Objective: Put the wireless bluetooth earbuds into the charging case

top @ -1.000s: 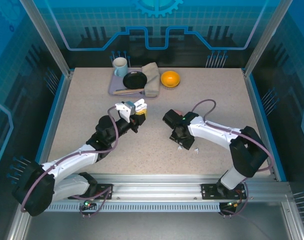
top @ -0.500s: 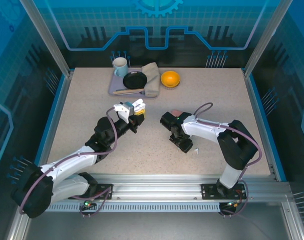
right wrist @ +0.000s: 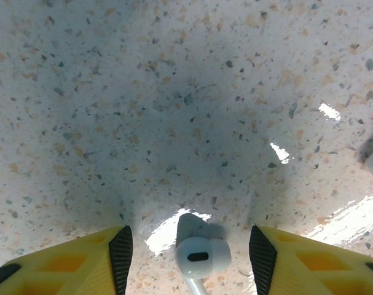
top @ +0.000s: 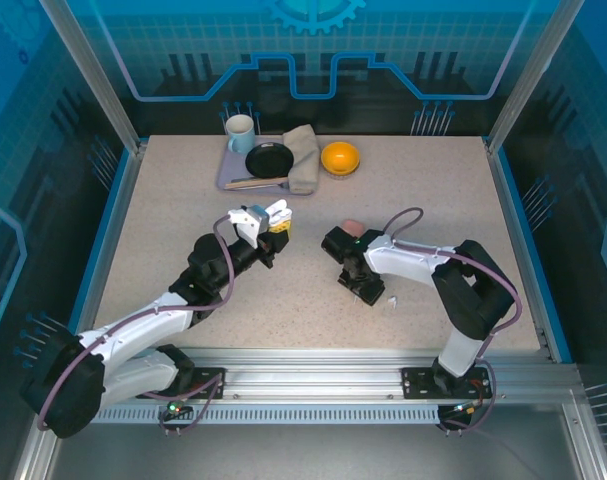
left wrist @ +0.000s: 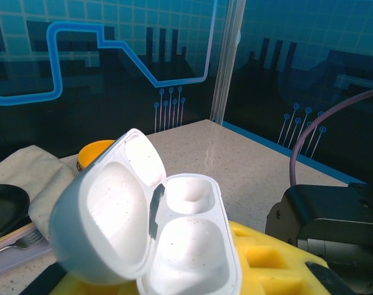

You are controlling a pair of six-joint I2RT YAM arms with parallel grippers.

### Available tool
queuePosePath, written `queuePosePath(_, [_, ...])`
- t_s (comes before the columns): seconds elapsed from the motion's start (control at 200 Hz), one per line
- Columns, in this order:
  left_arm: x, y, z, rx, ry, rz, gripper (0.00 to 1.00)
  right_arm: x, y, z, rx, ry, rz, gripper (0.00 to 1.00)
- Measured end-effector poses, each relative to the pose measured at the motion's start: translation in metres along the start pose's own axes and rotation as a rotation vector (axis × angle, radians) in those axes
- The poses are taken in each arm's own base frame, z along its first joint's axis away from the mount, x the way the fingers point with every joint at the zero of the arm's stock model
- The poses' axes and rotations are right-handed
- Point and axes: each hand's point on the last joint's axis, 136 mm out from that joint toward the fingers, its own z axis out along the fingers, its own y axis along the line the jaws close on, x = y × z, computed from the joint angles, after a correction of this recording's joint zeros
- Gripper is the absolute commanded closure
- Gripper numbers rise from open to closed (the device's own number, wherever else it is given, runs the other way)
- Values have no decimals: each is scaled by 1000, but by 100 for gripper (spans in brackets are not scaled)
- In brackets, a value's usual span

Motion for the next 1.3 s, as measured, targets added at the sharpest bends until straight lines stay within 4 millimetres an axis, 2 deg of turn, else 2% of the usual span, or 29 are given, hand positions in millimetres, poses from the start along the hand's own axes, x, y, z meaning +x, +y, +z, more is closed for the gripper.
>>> queuePosePath(0.425, [11,-1,4,10,44,-6,100,2,3,6,-25,3,-25,49])
queuePosePath(0.705, [3,-3,7,14,33,-5,100,3,1,6,-54,4,-39,50])
queuePosePath(0.965, [9,-7,12,28,57,-8,100,3,0,5,-100,2,-43,50])
queuePosePath(1.296, [8,-10,16,37,59,-7,100,4,-1,5,-120,1,-63,51])
